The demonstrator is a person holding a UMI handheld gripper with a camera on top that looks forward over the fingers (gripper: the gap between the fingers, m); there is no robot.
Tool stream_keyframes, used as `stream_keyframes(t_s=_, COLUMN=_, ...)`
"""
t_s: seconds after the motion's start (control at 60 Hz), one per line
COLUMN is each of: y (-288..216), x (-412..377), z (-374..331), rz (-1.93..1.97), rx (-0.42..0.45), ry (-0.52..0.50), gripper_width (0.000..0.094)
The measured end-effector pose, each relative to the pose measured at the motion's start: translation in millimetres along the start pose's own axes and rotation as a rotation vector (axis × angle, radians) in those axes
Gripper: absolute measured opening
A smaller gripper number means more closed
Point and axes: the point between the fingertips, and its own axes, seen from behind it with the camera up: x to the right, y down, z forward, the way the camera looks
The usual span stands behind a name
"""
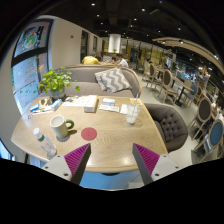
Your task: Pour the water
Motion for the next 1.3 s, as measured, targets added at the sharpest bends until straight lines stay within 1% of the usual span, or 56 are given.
stream_keyframes(t_s=0.117, y=13.0, x=-8.5, z=-0.9, rz=0.005, rx=-0.019, ry=-0.001, gripper_width=0.0859)
stream_keyframes(t_s=0.267, y=42.0, x=-38.0, z=-0.9, rz=-0.001, rx=-0.037, ry=-0.008, gripper_width=0.0861)
stream_keyframes(t_s=0.517, y=87.0, x=-138.5, z=-7.5, rz=0.003, rx=-0.043, ry=-0.067, gripper_width=0.0855)
stream_keyframes(t_s=0.617, y=89.7, x=-190.4, z=-3.0, rz=0.008, rx=-0.015, ry=-0.11, gripper_width=0.0856)
stream_keyframes(t_s=0.767, y=79.3, x=-260.7, z=25.5, rz=0.005, rx=0.065, ry=-0.172, gripper_width=0.0861)
stream_keyframes(t_s=0.933, y=66.3, x=-302.3, z=78.3, rz=0.011, rx=0.12, ry=-0.166, gripper_width=0.0862)
stream_keyframes(t_s=1.0, y=64.1, x=-309.8, z=101.5, rz=0.014, rx=0.129, ry=-0.155, gripper_width=0.0853)
stream_keyframes(t_s=1.067, y=61.5, x=-312.7, z=120.0, rz=0.018, rx=0.146, ry=-0.143, gripper_width=0.0808)
stream_keyframes(t_s=1.15, y=58.9, x=-315.8, z=136.8, rz=0.023, rx=0.172, ry=-0.139, gripper_width=0.0724)
stream_keyframes(t_s=1.183, y=58.8, x=-317.5, z=141.4, rz=0.023, rx=0.18, ry=-0.144, gripper_width=0.0665)
stream_keyframes(t_s=1.25, y=58.4, x=-317.9, z=149.8, rz=0.016, rx=0.191, ry=-0.137, gripper_width=0.0507)
stream_keyframes(t_s=1.3, y=53.4, x=-318.2, z=152.1, rz=0.009, rx=0.221, ry=-0.134, gripper_width=0.0502)
